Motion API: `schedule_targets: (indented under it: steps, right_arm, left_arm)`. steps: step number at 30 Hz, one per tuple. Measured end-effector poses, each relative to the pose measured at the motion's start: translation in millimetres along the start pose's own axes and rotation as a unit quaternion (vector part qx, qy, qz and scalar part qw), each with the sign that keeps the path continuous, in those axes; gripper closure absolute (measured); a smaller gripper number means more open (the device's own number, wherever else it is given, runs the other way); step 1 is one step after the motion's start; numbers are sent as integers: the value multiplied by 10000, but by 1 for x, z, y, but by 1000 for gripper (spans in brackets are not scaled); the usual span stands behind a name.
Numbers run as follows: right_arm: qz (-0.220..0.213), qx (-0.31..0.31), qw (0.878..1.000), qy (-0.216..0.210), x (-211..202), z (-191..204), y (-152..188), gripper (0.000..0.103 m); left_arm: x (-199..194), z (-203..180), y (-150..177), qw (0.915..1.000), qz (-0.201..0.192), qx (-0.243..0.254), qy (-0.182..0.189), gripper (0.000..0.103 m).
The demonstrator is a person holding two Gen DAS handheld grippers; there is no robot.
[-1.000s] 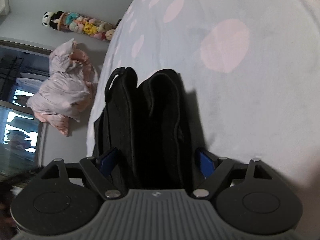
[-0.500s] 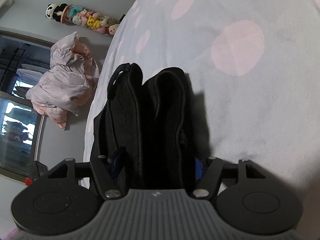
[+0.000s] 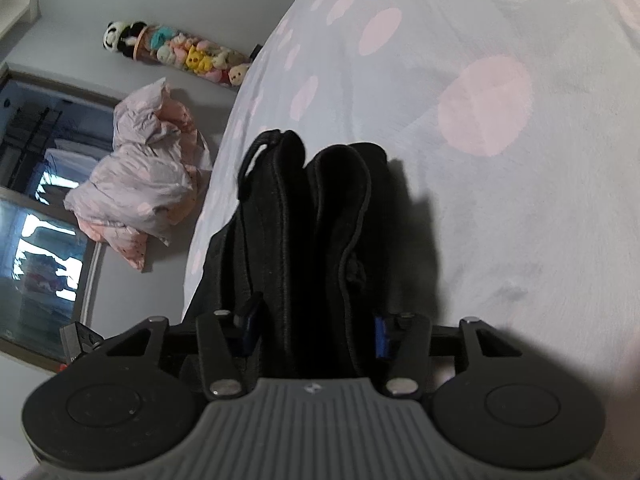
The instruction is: Fold clothes
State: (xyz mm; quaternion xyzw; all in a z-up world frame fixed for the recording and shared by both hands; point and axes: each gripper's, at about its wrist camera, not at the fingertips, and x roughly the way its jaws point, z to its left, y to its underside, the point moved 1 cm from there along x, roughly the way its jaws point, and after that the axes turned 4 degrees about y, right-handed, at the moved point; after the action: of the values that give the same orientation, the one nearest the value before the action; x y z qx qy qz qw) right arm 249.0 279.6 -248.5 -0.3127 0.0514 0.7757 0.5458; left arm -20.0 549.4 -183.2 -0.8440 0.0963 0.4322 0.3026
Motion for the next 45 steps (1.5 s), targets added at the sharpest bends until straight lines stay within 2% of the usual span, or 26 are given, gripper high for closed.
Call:
schedule_targets:
  steps: [4,8,14,19,23,25,28,32,36,41,45]
  right_arm:
    - [-100,276,9994,-204,-6,-3,11,50]
    - [64,324,9991,-284,0,-9,12,50]
    - [513,290,9967,-556,15,-21,-1,50]
    - [716,249,9943,-744,22,-26,-5,49]
    - [752,225,9946,-674,23,-25,-6,50]
    - [688,288,9962,-451,21,-14,-5,50]
    - [442,12,9990,-2,6,13,6,51]
    - [396,17,9986,341,1,46,3,53]
    - [436,-195,9982,363,16,96,-14,53]
    - [500,-588,9970,81,87,165,-48,53]
    - [554,-770,9952,-239,175,217,-71,53]
  left_arm:
    - [3,-15,-27,9986,159,509,59,79]
    - [18,-18,-39,9937,680,886,-26,79]
    - [39,-8,-47,9872,1396,766,-49,79]
    - [54,-11,-58,9769,1930,914,-98,79]
    - [60,-7,-64,9705,2206,974,11,79]
    - [60,-4,-66,9688,2274,981,90,80]
    - [56,-1,-72,9672,2332,976,235,82]
    - [39,13,-87,9717,2171,783,508,84]
    - [4,46,-114,9819,1657,721,562,84]
    - [-43,118,-159,9965,597,482,329,84]
    - [-54,190,-191,9998,-57,133,105,84]
